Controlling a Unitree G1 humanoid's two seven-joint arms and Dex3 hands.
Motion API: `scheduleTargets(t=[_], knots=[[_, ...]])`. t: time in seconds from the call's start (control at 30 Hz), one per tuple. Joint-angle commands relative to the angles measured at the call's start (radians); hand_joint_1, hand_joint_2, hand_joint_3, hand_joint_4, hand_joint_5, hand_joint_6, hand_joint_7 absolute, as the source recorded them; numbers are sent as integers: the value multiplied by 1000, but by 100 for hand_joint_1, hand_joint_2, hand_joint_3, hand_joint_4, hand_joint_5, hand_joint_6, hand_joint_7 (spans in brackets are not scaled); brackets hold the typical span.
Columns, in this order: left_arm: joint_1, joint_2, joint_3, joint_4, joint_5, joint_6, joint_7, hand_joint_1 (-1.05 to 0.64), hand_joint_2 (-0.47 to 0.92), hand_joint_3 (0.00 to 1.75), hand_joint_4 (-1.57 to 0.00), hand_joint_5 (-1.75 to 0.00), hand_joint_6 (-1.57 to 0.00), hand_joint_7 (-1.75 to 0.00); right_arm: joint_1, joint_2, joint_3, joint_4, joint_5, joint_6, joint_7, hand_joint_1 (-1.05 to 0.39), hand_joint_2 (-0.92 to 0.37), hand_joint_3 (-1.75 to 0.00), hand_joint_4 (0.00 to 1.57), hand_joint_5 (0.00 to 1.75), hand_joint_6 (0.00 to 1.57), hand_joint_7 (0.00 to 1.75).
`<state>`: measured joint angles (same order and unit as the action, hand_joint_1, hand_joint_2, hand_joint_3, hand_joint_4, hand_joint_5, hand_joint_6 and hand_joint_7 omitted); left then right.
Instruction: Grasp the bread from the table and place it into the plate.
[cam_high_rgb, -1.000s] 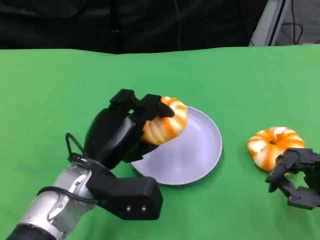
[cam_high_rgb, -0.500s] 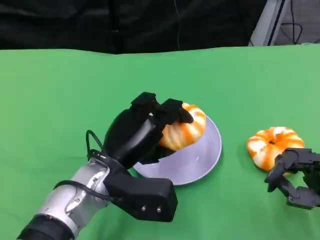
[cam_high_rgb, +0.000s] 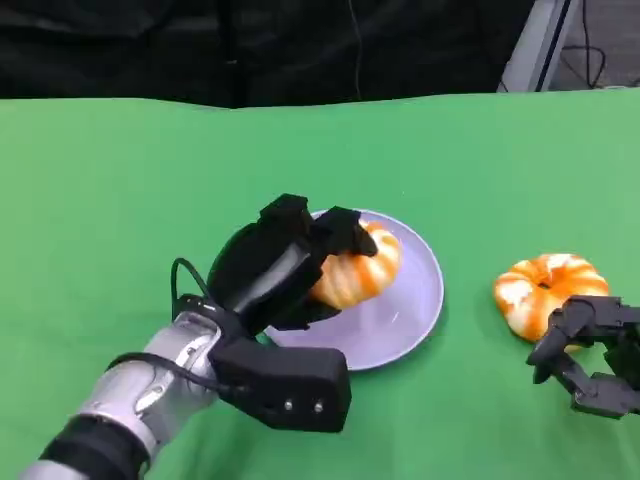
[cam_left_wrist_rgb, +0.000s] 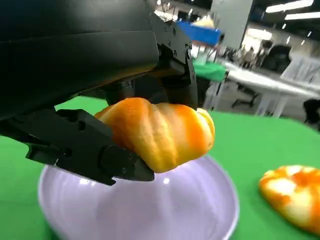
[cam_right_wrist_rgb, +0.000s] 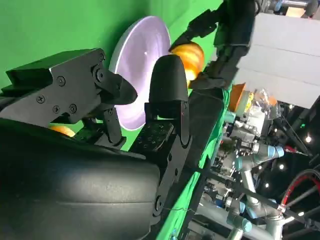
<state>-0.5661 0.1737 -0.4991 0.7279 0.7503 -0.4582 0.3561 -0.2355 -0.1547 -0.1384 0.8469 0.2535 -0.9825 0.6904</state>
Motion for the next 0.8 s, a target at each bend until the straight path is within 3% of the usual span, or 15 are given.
scheduleTargets(t=[0.03,0.8], knots=[[-32,9,-7,40,6,-8,13,-14,92,19,-30,-174,-41,-141,0,-4,-6,-3,13,-2,-5,15,-67,-86,90,139,95,98],[-61,6,-18,89,4,-6,2,-15,92,13,-26,-175,-40,-141,1,-2,-4,1,14,-8,-4,15,-70,-82,88,140,94,100]])
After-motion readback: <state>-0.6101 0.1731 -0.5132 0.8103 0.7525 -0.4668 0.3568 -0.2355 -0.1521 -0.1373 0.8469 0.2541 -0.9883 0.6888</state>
